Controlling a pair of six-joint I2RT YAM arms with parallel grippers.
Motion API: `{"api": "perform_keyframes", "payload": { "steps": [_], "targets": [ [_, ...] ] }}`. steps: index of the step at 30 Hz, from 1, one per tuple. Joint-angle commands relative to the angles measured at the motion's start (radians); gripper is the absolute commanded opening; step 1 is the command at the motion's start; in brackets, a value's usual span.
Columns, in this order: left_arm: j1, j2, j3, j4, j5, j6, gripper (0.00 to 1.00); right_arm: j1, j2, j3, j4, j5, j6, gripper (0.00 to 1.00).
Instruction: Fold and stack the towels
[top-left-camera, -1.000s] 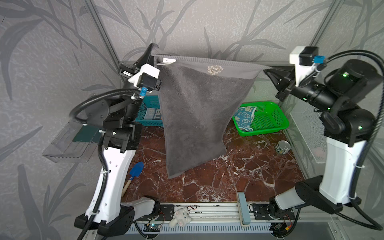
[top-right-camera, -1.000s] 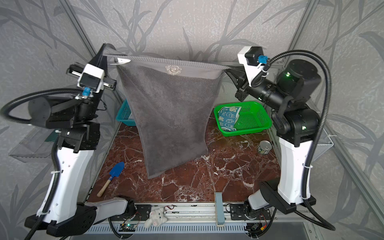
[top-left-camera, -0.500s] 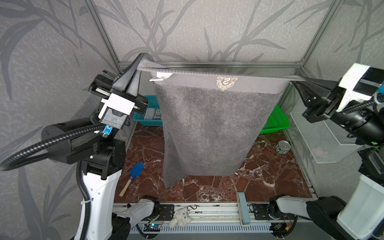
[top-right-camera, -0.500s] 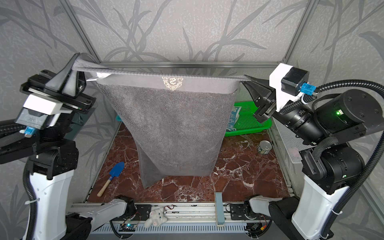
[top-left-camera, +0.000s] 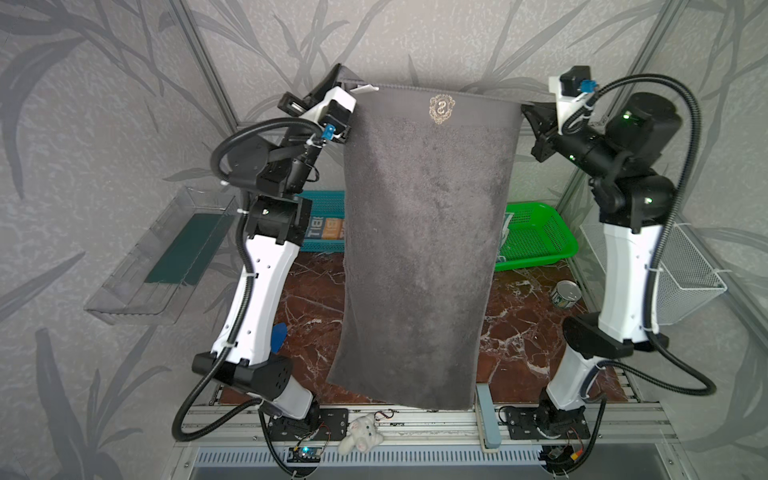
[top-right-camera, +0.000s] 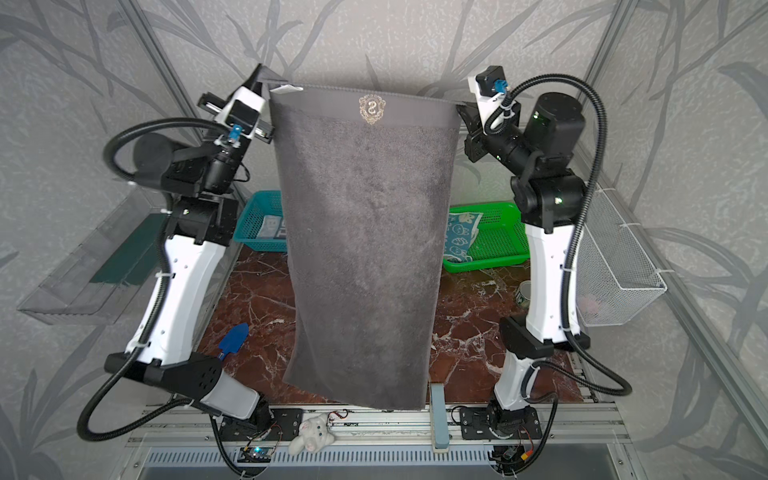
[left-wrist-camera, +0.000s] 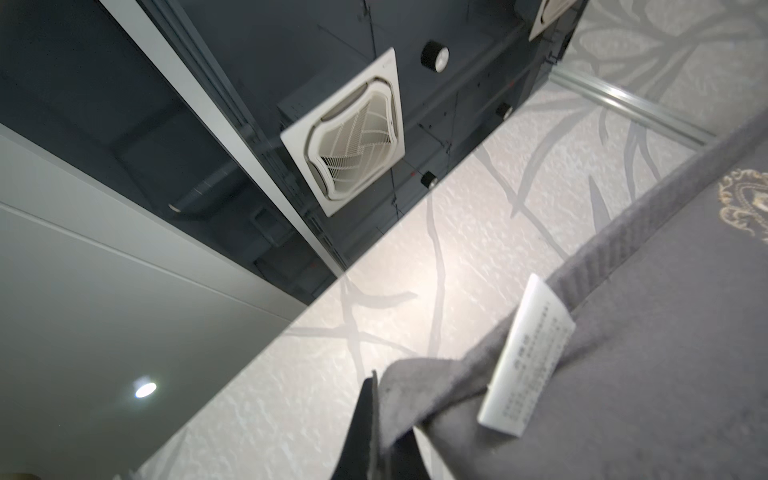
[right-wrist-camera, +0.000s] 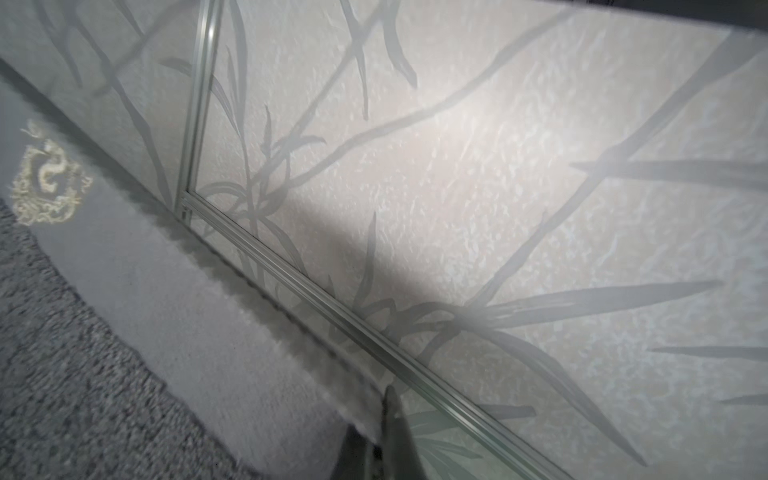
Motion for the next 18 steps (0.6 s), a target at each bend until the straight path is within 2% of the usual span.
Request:
{"api": "perform_keyframes", "payload": {
  "steps": [1, 5, 9, 14, 18],
  "targets": [
    [0.013, 0.053, -0.05, 0.039, -0.104, 0.106, 0.0, -0.02, 0.115, 0.057, -0.044, 0.083, 0.016, 0.0],
    [0.019, 0.131, -0.152, 0.136, -0.124, 0.158, 0.0, -0.02, 0.205, 0.052, -0.025, 0.073, 0.008, 0.0],
    [0.022, 0.17, -0.22, 0.184, -0.158, 0.133, 0.0, -0.02, 0.259, 0.047, -0.047, 0.031, 0.014, 0.0],
    [0.022, 0.136, -0.387, 0.265, -0.159, 0.112, 0.0, -0.018, 0.26, -0.006, -0.092, -0.039, 0.003, 0.0],
    [0.019, 0.065, -0.578, 0.342, -0.158, 0.061, 0.0, -0.003, 0.196, -0.163, -0.118, -0.098, -0.027, 0.0]
  ]
}}
